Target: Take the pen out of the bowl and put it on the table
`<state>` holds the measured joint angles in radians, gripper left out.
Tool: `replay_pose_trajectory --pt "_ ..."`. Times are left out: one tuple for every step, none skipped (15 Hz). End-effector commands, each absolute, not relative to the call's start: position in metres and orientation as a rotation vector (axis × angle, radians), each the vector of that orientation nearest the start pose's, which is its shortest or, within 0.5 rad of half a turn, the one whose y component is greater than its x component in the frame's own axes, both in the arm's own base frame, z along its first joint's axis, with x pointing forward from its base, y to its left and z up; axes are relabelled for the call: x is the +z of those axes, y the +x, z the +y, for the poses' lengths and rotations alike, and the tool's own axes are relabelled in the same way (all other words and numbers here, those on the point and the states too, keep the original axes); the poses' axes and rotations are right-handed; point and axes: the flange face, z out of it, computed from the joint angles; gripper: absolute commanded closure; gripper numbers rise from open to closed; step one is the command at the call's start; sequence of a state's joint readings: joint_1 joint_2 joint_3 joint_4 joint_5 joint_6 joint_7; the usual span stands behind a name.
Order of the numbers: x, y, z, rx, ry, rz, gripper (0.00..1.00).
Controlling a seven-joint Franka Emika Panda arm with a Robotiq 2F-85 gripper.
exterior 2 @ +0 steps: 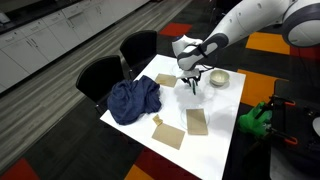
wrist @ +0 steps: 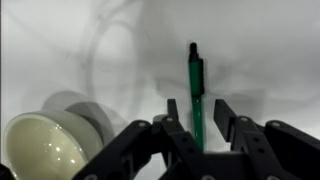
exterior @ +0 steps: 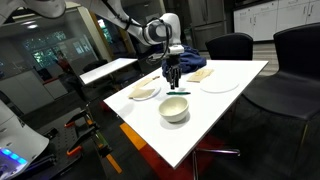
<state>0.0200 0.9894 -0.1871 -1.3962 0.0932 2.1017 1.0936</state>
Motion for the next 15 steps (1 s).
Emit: replay_pose_trajectory --pt "0.103 0.691 -0.091 0.341 -2.67 1.967 0.23" --pt "0.105 0.691 -0.091 0.334 -2.671 1.962 0.17" --pt "0.109 0.69 -0.089 0.312 -2.673 1.958 0.08" --pt "0.113 0.691 -0.089 0.295 -2.671 1.958 0.02" --pt "0.117 0.691 -0.088 0.27 -2.672 1.953 0.0" --pt "0.121 0.691 -0.088 0.247 -2.669 1.95 0.0" --pt "0.126 0.692 -0.088 0.211 -2.662 1.947 0.0" --pt "0.132 0.693 -0.088 0.161 -2.654 1.946 0.0" --pt "0.138 0.695 -0.088 0.11 -2.643 1.935 0.0" --pt "0.145 0.697 -0.088 0.052 -2.626 1.927 0.0" --pt "0.152 0.697 -0.087 -0.011 -2.612 1.915 0.0" --pt "0.16 0.697 -0.086 -0.078 -2.597 1.9 0.0" --pt "0.169 0.695 -0.085 -0.15 -2.582 1.885 0.0" --pt "0.177 0.693 -0.083 -0.213 -2.562 1.874 0.0" --pt "0.186 0.69 -0.082 -0.266 -2.55 1.86 0.0"
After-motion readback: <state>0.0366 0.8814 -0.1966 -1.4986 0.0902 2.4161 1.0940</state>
